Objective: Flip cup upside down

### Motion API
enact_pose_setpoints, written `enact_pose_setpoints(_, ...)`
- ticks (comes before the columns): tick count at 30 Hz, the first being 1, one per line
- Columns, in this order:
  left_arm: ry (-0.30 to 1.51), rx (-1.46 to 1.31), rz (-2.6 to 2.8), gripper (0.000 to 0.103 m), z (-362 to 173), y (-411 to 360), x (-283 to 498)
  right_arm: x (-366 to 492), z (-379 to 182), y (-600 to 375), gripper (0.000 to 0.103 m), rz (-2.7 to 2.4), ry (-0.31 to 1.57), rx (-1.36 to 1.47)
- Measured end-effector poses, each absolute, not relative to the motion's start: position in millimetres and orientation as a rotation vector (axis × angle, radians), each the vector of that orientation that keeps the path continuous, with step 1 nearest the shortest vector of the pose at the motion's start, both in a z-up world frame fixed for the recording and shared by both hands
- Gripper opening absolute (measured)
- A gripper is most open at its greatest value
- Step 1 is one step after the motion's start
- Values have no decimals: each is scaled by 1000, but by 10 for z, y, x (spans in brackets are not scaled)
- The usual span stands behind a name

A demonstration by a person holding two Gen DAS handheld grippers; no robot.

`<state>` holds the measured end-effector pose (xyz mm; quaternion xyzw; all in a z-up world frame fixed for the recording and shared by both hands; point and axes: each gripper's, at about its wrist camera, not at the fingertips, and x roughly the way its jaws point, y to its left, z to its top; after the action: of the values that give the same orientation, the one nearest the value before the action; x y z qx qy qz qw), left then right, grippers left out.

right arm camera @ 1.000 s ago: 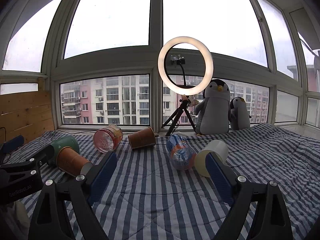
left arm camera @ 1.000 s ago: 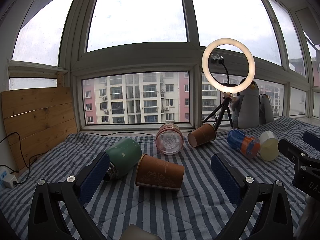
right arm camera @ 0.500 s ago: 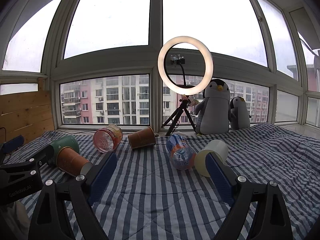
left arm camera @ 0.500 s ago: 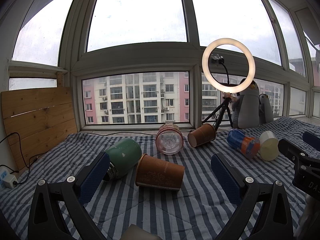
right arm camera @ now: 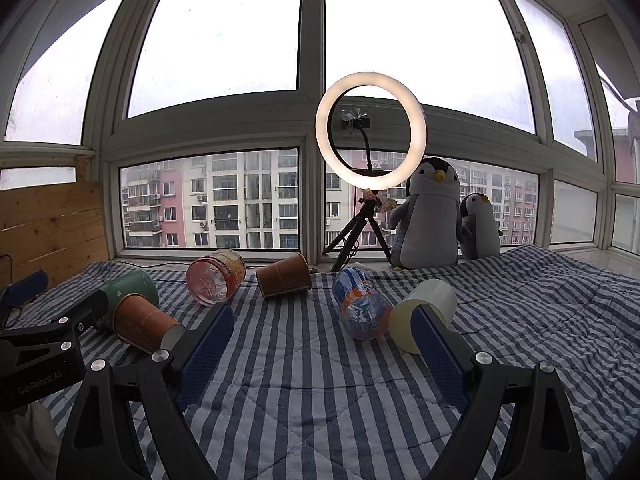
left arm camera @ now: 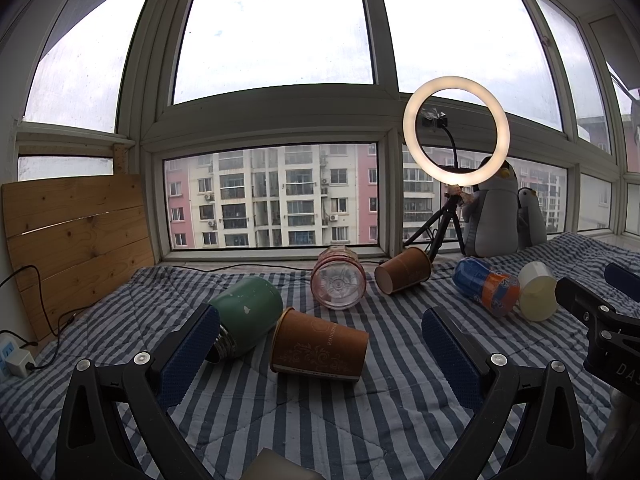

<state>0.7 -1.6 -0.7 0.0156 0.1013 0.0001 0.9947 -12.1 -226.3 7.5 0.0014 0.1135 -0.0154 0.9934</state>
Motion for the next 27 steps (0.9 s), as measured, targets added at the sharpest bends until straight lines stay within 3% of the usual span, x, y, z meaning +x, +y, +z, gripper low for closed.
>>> enact_pose_setpoints(19,205,30,-1,102,11,-11,2,-96,75,-2259,88,-28,231,6)
enact_pose_setpoints(27,196,10,24,102,76,93,8,142,71,-2352,88,46,322,47)
